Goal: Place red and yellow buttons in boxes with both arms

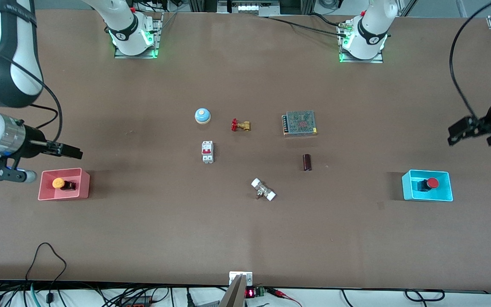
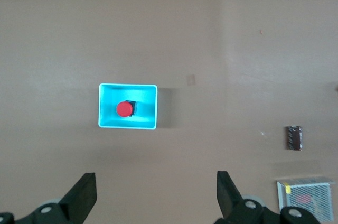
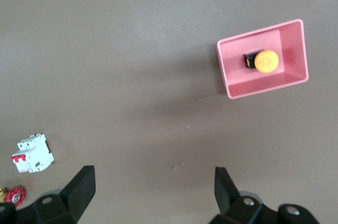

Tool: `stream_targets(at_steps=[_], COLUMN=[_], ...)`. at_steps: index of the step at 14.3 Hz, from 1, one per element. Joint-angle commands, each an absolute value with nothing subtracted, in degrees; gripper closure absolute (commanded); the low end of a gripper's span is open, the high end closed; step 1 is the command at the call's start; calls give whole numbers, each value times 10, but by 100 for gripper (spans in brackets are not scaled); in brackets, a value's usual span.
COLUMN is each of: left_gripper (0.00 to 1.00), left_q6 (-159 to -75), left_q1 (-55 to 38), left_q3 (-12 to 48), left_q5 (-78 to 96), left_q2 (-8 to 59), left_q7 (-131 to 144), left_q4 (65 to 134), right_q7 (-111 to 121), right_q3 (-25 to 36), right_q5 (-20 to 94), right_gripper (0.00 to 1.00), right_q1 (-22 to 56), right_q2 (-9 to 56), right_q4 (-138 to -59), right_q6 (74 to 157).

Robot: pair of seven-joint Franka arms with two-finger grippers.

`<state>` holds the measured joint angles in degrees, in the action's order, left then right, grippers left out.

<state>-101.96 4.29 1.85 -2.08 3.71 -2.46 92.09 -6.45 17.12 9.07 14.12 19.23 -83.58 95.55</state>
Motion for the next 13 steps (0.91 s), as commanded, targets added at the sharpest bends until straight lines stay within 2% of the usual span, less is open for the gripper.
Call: stream_targets(at_steps=[1,3,6,13], left_gripper=[0,0,0,0], left_q6=[-1011,-992,-948,-937], left_q1=[48,48,47,51], left_q3=[39,41,43,41], left_q5=[-12,-12,-12,4], left_q2=[-5,-14,-14,-27], left_q7=[-19,-19,-26,-27], left_q4=[957,955,944,940], right_q7=[-61,-53,-17,21], right_q3=[177,147,23,20], right_q5=[89,82,5,-5], right_gripper=[0,0,0,0], right_q1=[109,58,-23,-29], right_q2=[164,146,112,70], right_q4=[-815,-795,-806,-846], right_q6=[917,872,863,858])
